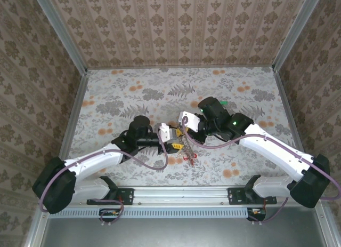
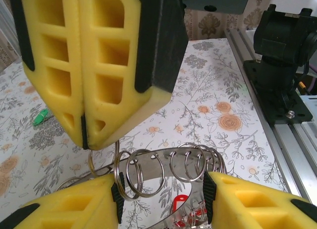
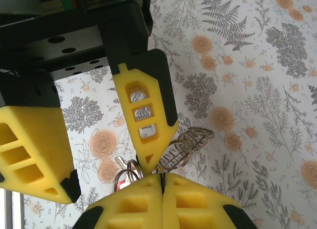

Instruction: Put the keys on the keyring

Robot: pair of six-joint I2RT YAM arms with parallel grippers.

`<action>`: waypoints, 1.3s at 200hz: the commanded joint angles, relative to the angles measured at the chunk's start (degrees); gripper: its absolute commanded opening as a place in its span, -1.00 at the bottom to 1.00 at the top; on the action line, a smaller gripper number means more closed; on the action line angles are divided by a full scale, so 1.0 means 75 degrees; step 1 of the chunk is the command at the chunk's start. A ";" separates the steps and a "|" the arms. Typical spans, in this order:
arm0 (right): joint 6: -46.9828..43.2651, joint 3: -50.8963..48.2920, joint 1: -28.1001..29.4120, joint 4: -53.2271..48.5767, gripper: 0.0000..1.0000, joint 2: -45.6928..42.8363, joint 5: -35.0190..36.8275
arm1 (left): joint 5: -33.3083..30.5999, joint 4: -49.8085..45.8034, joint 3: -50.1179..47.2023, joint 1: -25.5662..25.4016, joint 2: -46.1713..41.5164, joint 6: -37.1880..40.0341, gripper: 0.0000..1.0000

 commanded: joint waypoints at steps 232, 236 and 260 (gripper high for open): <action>-0.0378 -0.0516 -0.0101 0.0751 -1.00 0.0009 -0.0775 | -0.2717 -0.1352 -0.0408 -0.0451 -0.1561 0.1390 -0.07; -0.0416 -0.0531 -0.0104 0.0779 -1.00 0.0007 -0.0786 | -0.2635 -0.1344 -0.0382 -0.0390 -0.1472 0.1397 -0.08; -0.0883 -0.0686 -0.0046 0.0728 -1.00 -0.0026 -0.0835 | -0.2007 -0.1200 -0.0211 -0.0037 -0.1062 0.1316 -0.11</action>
